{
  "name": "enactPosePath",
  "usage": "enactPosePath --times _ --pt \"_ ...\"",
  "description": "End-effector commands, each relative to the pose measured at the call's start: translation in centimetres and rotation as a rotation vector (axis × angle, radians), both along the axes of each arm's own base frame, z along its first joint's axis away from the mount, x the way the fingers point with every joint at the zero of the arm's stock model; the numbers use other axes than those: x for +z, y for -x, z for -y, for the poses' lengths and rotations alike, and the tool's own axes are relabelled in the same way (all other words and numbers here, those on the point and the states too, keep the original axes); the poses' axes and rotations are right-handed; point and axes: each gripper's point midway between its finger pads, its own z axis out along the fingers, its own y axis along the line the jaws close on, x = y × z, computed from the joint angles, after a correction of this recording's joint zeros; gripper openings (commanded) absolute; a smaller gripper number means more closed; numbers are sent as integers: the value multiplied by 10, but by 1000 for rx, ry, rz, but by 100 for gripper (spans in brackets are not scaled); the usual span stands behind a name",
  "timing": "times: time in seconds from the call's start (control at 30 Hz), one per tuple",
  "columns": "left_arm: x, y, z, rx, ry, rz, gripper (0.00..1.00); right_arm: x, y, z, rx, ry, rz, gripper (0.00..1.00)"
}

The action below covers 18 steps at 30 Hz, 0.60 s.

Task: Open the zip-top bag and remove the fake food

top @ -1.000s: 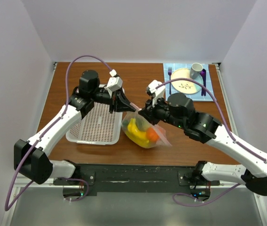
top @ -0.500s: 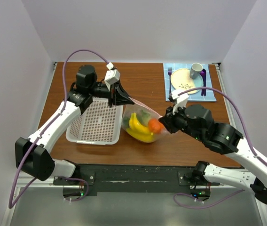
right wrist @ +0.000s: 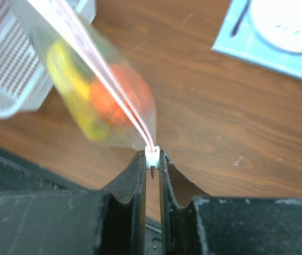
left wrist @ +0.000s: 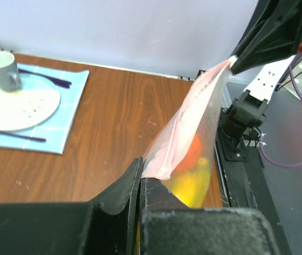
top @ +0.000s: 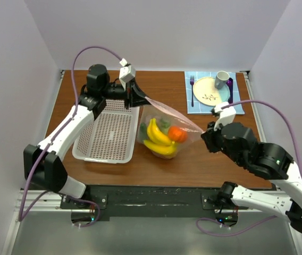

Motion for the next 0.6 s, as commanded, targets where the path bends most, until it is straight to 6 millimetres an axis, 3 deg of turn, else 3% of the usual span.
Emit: enactPosePath --times 0.0,0.13,0.27,0.37,0.5,0.57 --pt "58 -29 21 51 71 154 0 35 -7 66 -232 116 120 0" --pt "59 -35 44 32 82 162 0 49 -18 59 -238 119 176 0" --pt "60 -48 54 44 88 165 0 40 -29 42 -222 130 173 0" --pt "30 -40 56 23 35 119 0 18 -24 28 -167 114 99 0" --pt "-40 -3 53 -50 -93 59 0 -30 7 -4 32 67 -96 1" --pt "-56 17 45 -82 -135 28 0 -45 19 -13 86 59 -167 9"
